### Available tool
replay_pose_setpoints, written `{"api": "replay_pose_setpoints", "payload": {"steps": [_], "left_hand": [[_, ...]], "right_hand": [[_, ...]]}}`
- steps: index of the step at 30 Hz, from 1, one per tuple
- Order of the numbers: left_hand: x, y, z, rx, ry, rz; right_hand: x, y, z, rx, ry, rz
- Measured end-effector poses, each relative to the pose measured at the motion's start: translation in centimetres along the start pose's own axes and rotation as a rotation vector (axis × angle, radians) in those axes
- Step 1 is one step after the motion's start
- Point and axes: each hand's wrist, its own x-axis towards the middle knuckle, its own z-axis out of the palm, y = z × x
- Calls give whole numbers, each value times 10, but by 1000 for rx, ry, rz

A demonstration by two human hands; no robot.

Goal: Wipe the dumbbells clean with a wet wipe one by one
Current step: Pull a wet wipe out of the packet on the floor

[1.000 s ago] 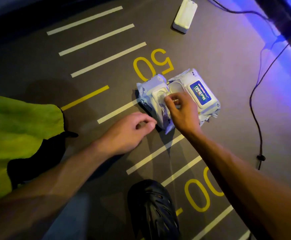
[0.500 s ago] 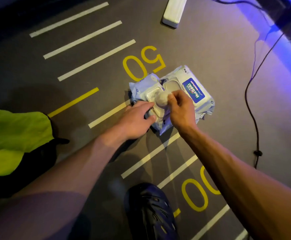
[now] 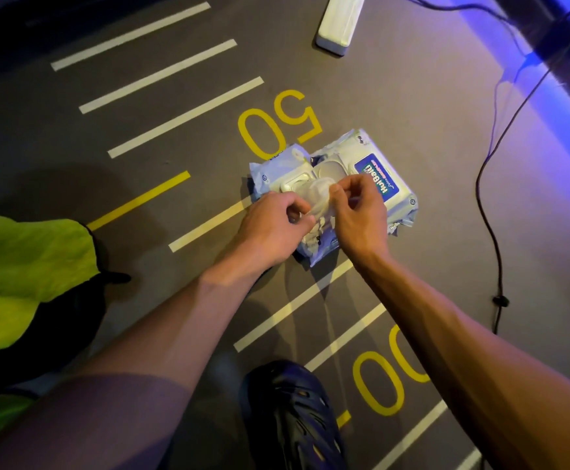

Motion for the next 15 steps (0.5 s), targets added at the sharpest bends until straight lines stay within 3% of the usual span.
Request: {"api": "replay_pose_setpoints", "payload": {"steps": [5,9,15], "left_hand": [[-1,5,4,0,99,-10],[-8,7,6,-9,71,6],[-9,1,8,-2,85,-13]], "right_hand": [[-4,-4,-7,-39,-27,10],[-3,-3,-14,-230,-87,-41],[-11,-8,-21,-297,-100,-62]]}}
